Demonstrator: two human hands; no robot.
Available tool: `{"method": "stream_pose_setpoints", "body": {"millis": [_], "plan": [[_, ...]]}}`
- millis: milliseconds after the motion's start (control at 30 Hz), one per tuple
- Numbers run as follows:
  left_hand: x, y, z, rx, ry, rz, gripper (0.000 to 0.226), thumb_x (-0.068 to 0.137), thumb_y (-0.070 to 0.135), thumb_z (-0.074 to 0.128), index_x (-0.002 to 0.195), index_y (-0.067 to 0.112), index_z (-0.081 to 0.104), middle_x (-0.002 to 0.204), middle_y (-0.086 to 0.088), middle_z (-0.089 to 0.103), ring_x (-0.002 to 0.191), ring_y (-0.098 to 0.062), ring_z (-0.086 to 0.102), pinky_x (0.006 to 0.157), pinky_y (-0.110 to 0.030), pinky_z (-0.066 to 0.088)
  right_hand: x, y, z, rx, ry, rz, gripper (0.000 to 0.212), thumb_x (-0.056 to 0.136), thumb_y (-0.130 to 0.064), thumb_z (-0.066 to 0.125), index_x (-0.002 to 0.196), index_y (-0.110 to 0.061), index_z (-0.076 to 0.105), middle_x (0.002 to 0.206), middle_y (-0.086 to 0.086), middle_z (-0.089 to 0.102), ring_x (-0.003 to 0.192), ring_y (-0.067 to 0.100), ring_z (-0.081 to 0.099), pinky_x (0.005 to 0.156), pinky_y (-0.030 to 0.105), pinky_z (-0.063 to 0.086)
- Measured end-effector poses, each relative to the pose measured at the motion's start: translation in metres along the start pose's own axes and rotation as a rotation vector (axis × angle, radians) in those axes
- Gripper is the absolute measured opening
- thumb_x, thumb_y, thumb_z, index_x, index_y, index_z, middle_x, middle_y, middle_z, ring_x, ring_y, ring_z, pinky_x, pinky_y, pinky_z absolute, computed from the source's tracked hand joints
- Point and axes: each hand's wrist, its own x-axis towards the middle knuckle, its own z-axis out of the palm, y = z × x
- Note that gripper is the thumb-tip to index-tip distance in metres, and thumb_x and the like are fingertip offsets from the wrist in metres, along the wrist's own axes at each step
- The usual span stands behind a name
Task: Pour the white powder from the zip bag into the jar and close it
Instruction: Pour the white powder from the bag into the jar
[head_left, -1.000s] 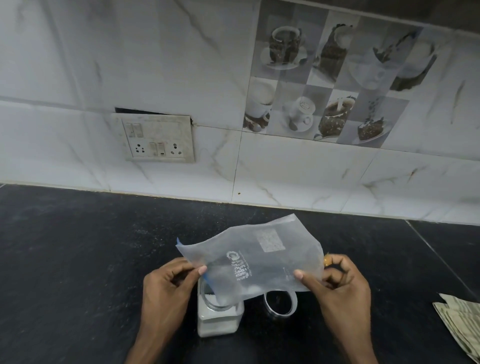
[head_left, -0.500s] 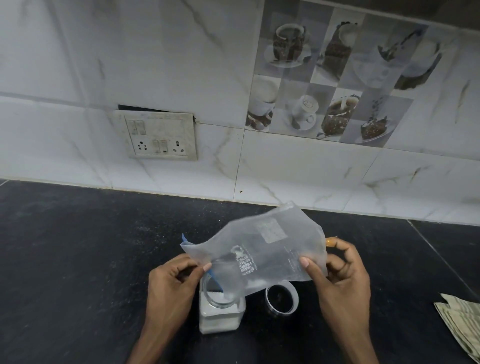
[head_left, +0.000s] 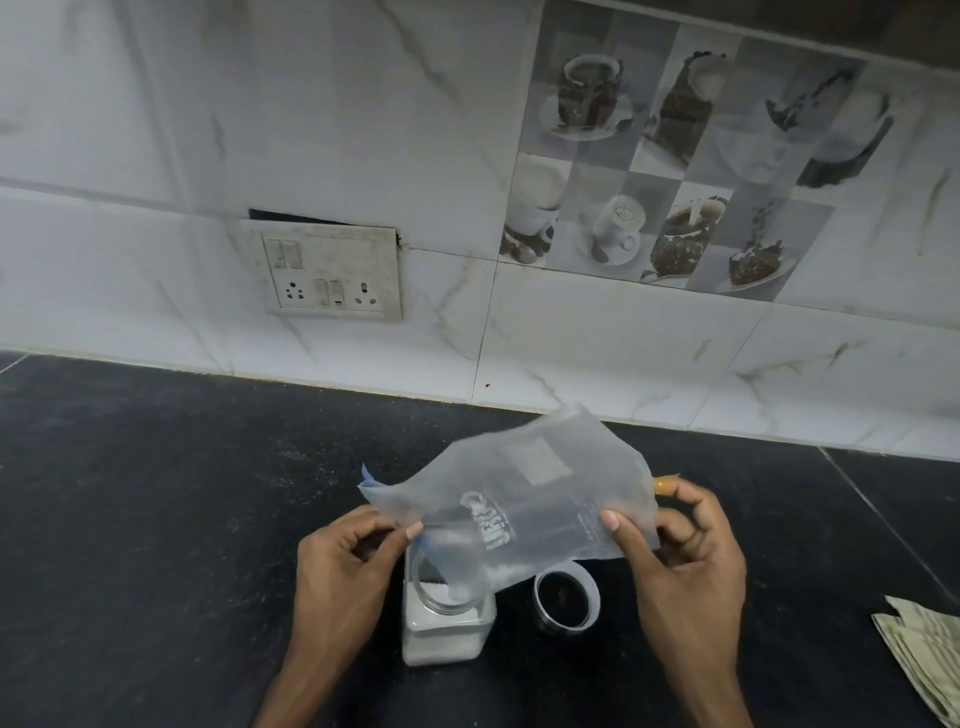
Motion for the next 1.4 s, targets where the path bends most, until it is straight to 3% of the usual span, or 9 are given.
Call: {"method": "stream_pose_setpoints", "body": {"millis": [267,500,667,933,1133,1400], "plan": [[-0.001,-0.002,-0.003,-0.001,0.019,0.003,0.028,0.078,-0.003,0.078,0.076,0.026,0.079,0.081,0.018,0.078,0.077,0.002,0.073,0.072,-0.008,0.054,-0.001,0.0,0.004,-0.005,-0.003,0.002,0.042,0.074,0.0,0.081,0.099,-0.027,0.061,0.076,-0.003,0.078,0.074,0.012,0.075,0.069,0.019,0.058],[-0.001,-0.004,-0.004,-0.004,0.035,0.003,0.034,0.077,-0.003,0.078,0.069,0.029,0.079,0.076,0.017,0.077,0.072,0.001,0.072,0.068,-0.008,0.053,0.0,0.0,0.006,-0.004,-0.015,-0.005,0.042,0.074,0.0,0.081,0.099,-0.027,0.062,0.076,-0.002,0.078,0.074,0.012,0.075,0.067,0.018,0.059],[0.0,-0.002,-0.004,-0.025,0.032,0.0,0.038,0.078,-0.004,0.078,0.078,0.034,0.079,0.079,0.021,0.077,0.076,0.005,0.072,0.071,-0.006,0.052,0.001,0.001,0.007,-0.005,-0.017,-0.009,0.04,0.074,-0.001,0.081,0.099,-0.026,0.062,0.076,-0.002,0.078,0.075,0.013,0.075,0.07,0.022,0.059],[0.002,-0.005,-0.003,-0.013,0.021,-0.006,0.028,0.078,-0.004,0.078,0.074,0.023,0.079,0.078,0.019,0.077,0.076,0.003,0.072,0.071,-0.007,0.053,0.002,0.004,0.011,0.011,0.005,-0.011,0.037,0.074,0.001,0.081,0.099,-0.022,0.064,0.077,0.001,0.078,0.076,0.016,0.075,0.07,0.026,0.06],[0.004,-0.008,-0.004,-0.003,0.027,-0.015,0.031,0.078,-0.003,0.078,0.07,0.028,0.08,0.078,0.015,0.078,0.073,0.002,0.072,0.07,-0.009,0.054,0.004,0.005,0.011,0.008,0.002,-0.012,0.037,0.075,0.001,0.08,0.103,-0.018,0.064,0.078,0.001,0.078,0.076,0.015,0.076,0.071,0.028,0.061],[0.001,-0.009,-0.004,0.017,0.028,-0.023,0.034,0.078,-0.004,0.078,0.072,0.03,0.079,0.076,0.017,0.078,0.073,0.001,0.072,0.069,-0.011,0.055,0.006,0.003,0.013,0.008,0.007,-0.027,0.038,0.075,-0.002,0.08,0.101,-0.025,0.063,0.08,-0.002,0.078,0.078,0.012,0.075,0.071,0.023,0.06]]}}
